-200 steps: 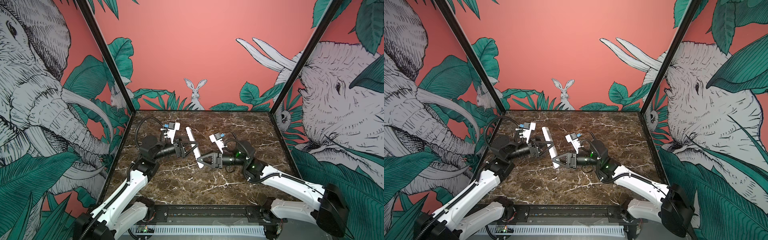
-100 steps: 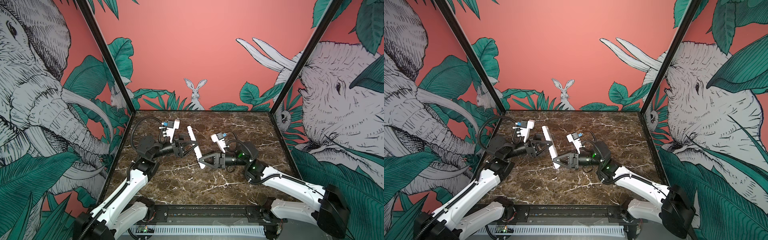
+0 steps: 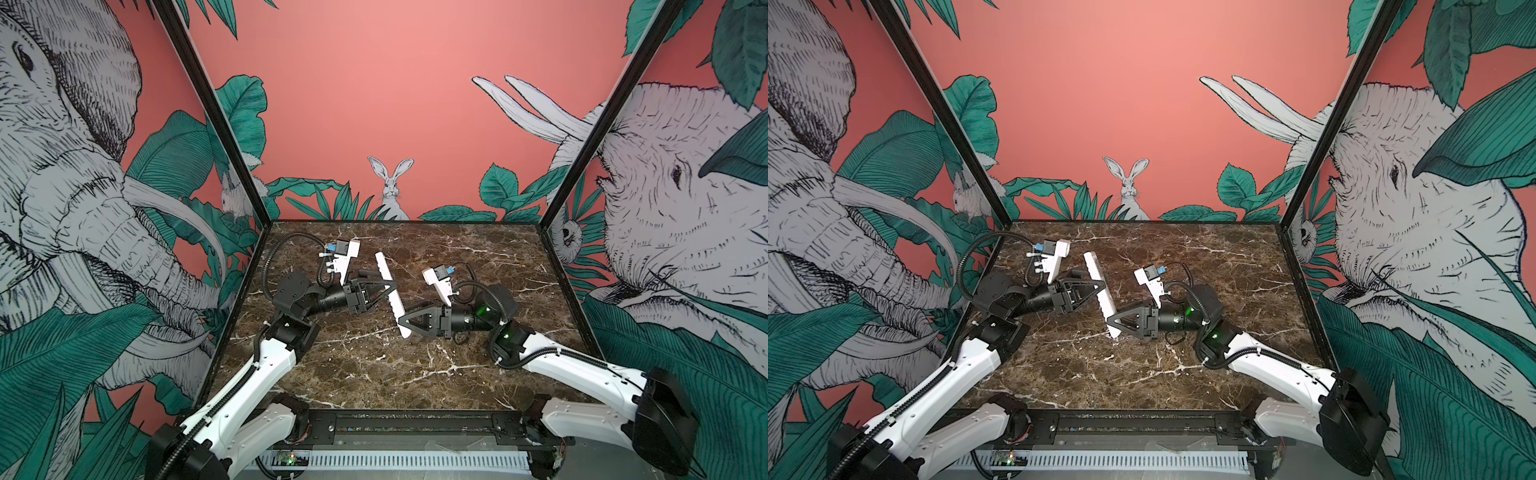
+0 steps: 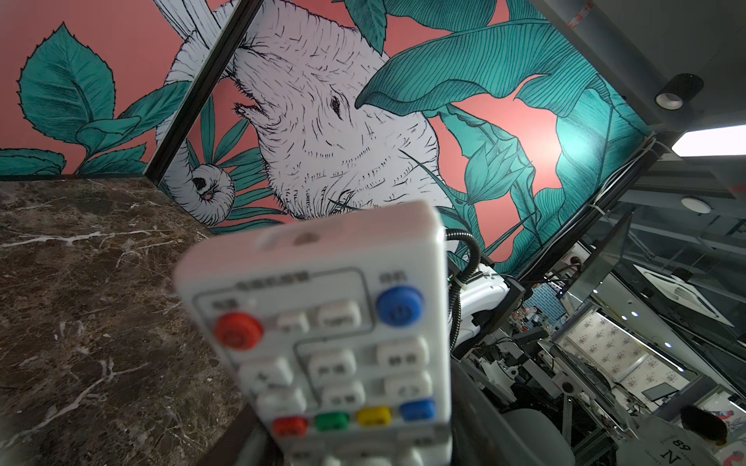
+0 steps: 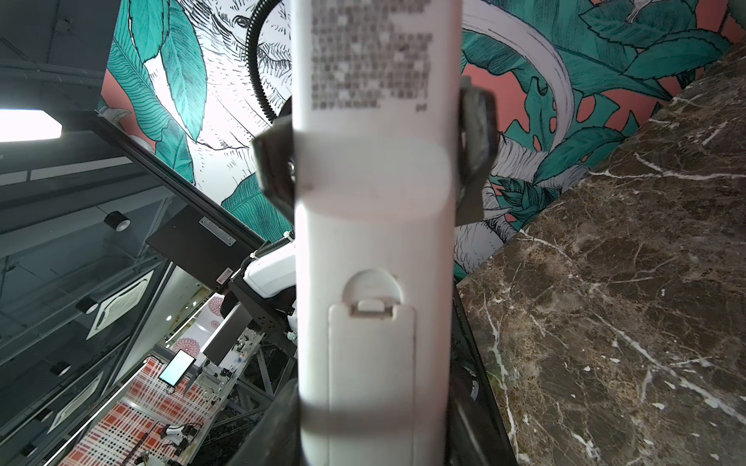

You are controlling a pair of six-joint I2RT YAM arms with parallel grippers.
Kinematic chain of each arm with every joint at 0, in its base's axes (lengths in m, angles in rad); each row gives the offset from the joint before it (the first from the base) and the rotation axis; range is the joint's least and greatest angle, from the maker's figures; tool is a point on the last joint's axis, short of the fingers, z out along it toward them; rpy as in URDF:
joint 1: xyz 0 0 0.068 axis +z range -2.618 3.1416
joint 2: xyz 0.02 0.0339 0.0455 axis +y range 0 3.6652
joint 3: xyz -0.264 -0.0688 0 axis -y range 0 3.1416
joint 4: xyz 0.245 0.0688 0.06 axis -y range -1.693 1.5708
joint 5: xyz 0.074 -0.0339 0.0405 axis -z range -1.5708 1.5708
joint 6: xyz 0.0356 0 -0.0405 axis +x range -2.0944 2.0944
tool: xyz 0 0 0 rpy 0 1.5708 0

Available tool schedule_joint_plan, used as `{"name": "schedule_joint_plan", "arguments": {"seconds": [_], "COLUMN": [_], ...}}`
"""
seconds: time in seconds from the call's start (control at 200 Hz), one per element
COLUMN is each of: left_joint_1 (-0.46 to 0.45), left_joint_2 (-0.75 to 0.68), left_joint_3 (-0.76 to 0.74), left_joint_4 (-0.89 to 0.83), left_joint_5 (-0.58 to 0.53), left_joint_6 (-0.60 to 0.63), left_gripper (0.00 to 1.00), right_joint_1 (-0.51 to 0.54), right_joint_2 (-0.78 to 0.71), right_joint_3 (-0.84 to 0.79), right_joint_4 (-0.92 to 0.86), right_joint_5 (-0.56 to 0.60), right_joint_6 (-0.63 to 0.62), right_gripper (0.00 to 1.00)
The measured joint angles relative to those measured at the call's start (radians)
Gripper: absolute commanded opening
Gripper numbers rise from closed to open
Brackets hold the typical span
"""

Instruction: Load the batteries into the remote control

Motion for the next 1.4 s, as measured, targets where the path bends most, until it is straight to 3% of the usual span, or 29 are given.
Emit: {"name": "schedule_joint_plan", "arguments": {"seconds": [0.255, 0.585, 0.735, 0.99, 1.19, 1.21, 1.235, 1.265, 1.4], "left_joint_1": [0.000, -0.006, -0.006, -0.006, -0.006, -0.006, -0.006, -0.007, -0.023], "left_joint_2": [0.000, -0.008, 0.005, 0.074, 0.166, 0.176, 0.192, 0.212, 0.312], "left_joint_3": [0.003, 0.032, 0.056, 0.097, 0.167, 0.174, 0.183, 0.195, 0.259], "left_joint_4": [-0.029, -0.177, -0.266, -0.377, -0.533, -0.551, -0.576, -0.609, -0.764], "left_joint_5": [-0.005, -0.048, -0.093, -0.153, -0.233, -0.244, -0.261, -0.285, -0.406], "left_joint_6": [0.013, 0.163, 0.219, 0.277, 0.337, 0.341, 0.349, 0.360, 0.402], "left_gripper": [0.28, 0.11, 0.00, 0.00, 0.00, 0.00, 0.00, 0.00, 0.00], "right_joint_1": [-0.003, -0.010, -0.012, -0.012, -0.012, -0.012, -0.012, -0.012, -0.012], "right_joint_2": [0.034, 0.043, 0.007, -0.076, -0.112, -0.117, -0.123, -0.130, -0.153], "right_joint_3": [-0.015, -0.014, -0.013, 0.006, 0.060, 0.062, 0.063, 0.063, 0.063], "right_joint_4": [0.064, -0.035, -0.231, -0.611, -0.903, -0.930, -0.957, -0.989, -1.113], "right_joint_5": [-0.007, 0.023, 0.069, 0.220, 0.405, 0.425, 0.446, 0.472, 0.573], "right_joint_6": [0.026, 0.010, -0.088, -0.279, -0.403, -0.412, -0.425, -0.435, -0.483], "right_gripper": [0.56, 0.65, 0.67, 0.68, 0.69, 0.77, 0.80, 0.98, 1.00]}}
